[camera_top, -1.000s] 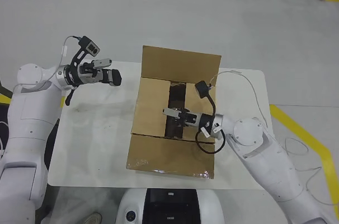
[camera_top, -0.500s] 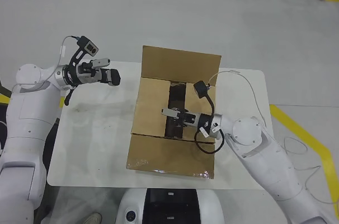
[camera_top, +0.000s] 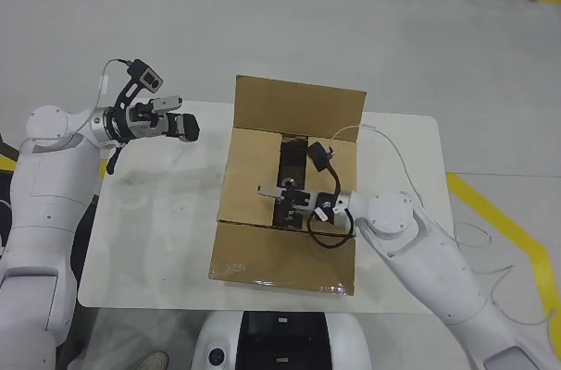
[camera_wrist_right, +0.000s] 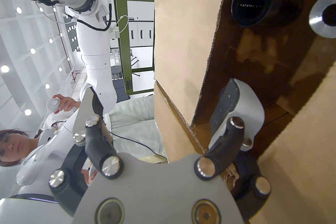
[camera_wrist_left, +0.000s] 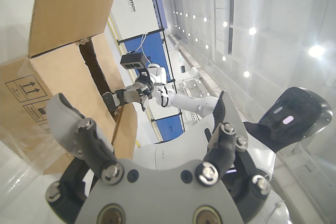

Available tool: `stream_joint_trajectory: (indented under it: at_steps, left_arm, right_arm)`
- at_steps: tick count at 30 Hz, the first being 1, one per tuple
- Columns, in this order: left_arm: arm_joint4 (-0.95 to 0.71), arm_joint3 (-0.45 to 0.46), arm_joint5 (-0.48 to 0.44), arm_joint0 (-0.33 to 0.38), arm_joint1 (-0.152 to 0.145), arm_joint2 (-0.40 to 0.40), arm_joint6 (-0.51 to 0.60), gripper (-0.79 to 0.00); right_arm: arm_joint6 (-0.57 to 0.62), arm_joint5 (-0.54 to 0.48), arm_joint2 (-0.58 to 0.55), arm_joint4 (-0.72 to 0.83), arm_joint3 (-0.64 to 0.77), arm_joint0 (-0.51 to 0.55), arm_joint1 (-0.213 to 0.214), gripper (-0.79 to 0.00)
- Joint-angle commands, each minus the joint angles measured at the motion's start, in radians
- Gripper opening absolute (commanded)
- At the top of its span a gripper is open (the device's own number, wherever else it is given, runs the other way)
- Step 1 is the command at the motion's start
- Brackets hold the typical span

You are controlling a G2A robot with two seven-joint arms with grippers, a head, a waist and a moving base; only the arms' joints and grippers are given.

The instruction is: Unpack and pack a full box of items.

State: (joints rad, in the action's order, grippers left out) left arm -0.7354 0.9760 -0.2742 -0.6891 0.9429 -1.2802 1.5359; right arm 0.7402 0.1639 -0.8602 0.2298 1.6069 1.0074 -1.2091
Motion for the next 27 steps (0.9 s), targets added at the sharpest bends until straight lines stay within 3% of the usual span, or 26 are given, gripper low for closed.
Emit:
stream_joint_trajectory:
  at_steps: [1, 13, 23, 27]
  left_arm:
    - [0.000, 0.000, 0.000, 0.000, 0.000, 0.000, 0.000, 0.000]
    - [0.000, 0.000, 0.000, 0.000, 0.000, 0.000, 0.000, 0.000]
    - [0.000, 0.000, 0.000, 0.000, 0.000, 0.000, 0.000, 0.000]
    - [0.000, 0.073, -0.001, -0.023, -0.006, -0.028, -0.059, 0.000]
  right_arm:
    - [-0.003, 0.000, 0.011, 0.016, -0.008, -0.002, -0.005, 0.000]
    - [-0.057, -0.019, 0.047, 0.103, 0.024, -0.038, -0.040, 0.000]
    - [-0.123, -0.091, 0.067, 0.127, 0.105, -0.069, -0.067, 0.000]
    - [-0.151, -0.118, 0.107, 0.130, 0.088, -0.096, -0.088, 0.000]
